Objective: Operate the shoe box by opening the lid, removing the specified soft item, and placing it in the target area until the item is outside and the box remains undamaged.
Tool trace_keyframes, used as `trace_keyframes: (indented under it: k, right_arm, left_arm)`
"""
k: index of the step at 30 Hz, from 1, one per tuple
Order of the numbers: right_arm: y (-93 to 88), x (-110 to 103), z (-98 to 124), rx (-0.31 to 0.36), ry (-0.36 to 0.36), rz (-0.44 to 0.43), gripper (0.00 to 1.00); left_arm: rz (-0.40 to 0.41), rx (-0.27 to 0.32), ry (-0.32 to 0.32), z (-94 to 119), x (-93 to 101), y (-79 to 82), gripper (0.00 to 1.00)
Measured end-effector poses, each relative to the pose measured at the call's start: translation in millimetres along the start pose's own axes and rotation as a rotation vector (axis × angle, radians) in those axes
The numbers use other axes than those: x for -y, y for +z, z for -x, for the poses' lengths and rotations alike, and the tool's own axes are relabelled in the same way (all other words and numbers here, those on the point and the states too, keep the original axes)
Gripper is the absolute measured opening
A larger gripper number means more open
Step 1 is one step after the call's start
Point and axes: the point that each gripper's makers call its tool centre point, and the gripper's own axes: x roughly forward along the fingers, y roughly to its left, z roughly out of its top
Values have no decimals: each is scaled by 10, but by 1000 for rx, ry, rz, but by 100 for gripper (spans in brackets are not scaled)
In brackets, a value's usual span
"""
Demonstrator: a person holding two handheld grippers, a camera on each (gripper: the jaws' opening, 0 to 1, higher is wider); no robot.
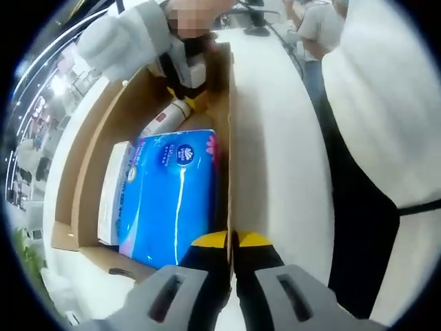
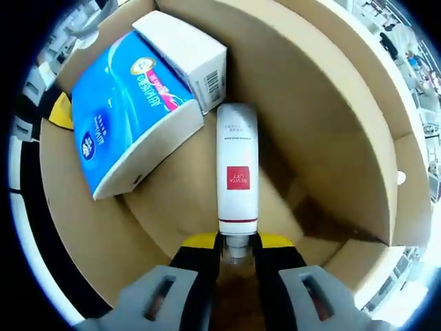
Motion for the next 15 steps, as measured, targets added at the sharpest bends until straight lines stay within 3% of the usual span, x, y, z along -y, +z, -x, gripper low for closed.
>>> trace_keyframes:
  k: [2, 5, 6, 7, 12, 13, 15]
  right_arm:
    - [7, 2, 5, 9, -42, 19, 18]
    - [55, 20, 17, 19, -78, 187, 18]
    - [11, 5, 31, 21, -86, 132, 18]
    - [-14, 1, 48, 10, -86, 134, 17]
    - [35, 59, 279, 100, -107, 88, 17]
    - [88, 98, 376, 154, -123, 49, 17]
    - [2, 131, 530, 167, -107, -18, 17]
  left_arm:
    - [0, -2, -1, 1, 0, -3, 2]
    - [0, -2, 1, 2, -1, -2, 2]
    - [0, -2, 1, 3, -2, -2, 2]
    - [0, -3, 1, 2, -2, -3, 2]
    - [0, -2, 1, 4, -3, -4, 2]
    - [2, -3, 0, 4, -3, -4, 2]
    - [6, -2, 0, 4, -6, -5, 2]
